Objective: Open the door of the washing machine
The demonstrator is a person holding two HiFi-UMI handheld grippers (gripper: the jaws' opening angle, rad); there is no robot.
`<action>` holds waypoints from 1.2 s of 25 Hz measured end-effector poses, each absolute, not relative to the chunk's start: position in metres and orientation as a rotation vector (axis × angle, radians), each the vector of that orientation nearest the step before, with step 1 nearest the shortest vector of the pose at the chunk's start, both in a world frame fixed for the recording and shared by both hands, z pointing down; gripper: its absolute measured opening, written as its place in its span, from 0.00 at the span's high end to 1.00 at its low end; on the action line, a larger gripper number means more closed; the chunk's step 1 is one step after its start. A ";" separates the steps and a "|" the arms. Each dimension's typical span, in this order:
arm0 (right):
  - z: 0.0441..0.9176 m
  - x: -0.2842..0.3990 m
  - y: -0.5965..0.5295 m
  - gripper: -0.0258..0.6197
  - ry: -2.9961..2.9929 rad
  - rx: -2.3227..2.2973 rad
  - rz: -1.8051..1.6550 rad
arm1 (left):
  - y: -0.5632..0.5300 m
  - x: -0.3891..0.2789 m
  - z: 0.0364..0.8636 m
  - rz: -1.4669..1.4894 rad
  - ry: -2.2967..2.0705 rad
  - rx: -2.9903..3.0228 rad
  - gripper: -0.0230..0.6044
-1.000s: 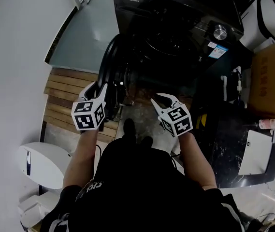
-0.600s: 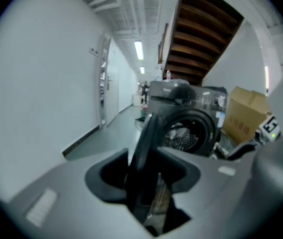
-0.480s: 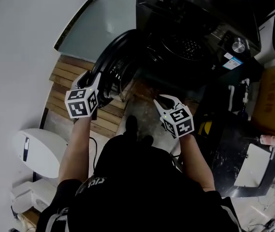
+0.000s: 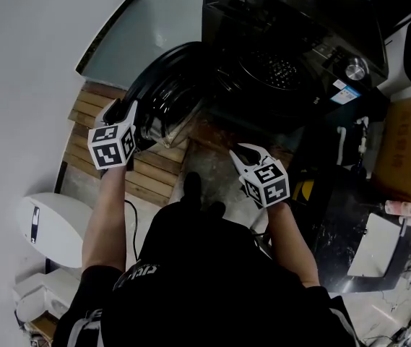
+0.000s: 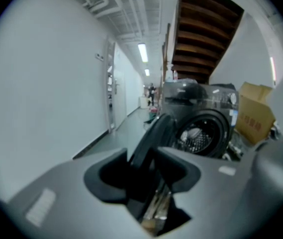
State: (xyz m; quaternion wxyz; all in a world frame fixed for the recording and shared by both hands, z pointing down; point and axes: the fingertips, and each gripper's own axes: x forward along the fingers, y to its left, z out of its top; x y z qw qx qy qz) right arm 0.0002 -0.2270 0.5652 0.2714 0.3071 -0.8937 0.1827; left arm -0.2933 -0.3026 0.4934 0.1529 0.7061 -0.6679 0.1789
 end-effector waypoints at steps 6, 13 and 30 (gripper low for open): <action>0.564 -0.001 -0.223 0.88 -2.406 0.827 0.495 | -0.306 -0.301 0.492 0.489 -1.935 2.039 0.65; 0.554 0.003 -0.225 0.88 -2.430 0.847 0.505 | -0.302 -0.293 0.491 0.597 -1.889 2.028 0.65; 0.578 0.030 -0.235 0.89 -2.349 0.936 0.641 | -0.311 -0.280 0.462 0.626 -1.919 2.138 0.81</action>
